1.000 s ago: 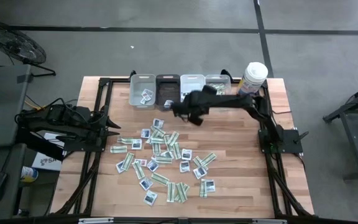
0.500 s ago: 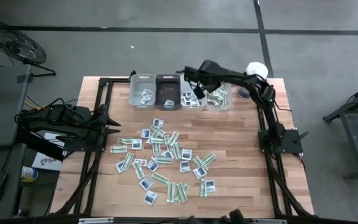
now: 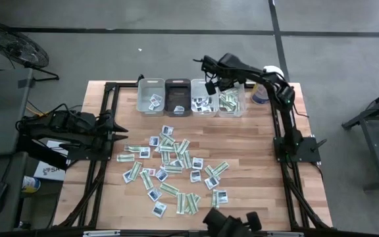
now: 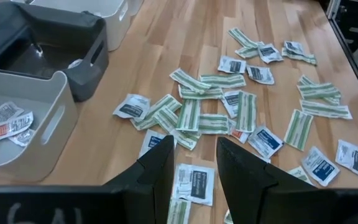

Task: Pick & Place First Aid Supplies
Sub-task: Put the green bandage into the transparent bin

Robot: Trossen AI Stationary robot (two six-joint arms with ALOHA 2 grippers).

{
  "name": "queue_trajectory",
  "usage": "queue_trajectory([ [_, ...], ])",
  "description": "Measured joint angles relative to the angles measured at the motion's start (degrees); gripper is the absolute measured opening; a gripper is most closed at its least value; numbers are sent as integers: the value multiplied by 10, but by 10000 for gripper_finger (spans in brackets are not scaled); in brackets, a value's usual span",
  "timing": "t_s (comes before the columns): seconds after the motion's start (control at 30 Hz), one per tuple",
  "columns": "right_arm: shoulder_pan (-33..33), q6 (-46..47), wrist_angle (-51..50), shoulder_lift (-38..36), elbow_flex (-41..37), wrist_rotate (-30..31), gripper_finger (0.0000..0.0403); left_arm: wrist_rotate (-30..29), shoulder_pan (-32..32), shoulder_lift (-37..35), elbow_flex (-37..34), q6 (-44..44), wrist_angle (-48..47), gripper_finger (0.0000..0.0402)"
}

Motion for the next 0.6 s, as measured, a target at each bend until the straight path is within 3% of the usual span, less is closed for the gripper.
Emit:
queue_trajectory([
  [0.13, -15, -27, 13, 0, 0, -78, 0, -6, 0, 0, 0, 0, -1, 119],
  [0.3, -31, -37, 12, 0, 0, -133, 4, -7, 0, 0, 0, 0, -1, 119],
  [0.6, -34, -46, 5, 0, 0, -130, 73, -7, 0, 0, 0, 0, -1, 119],
])
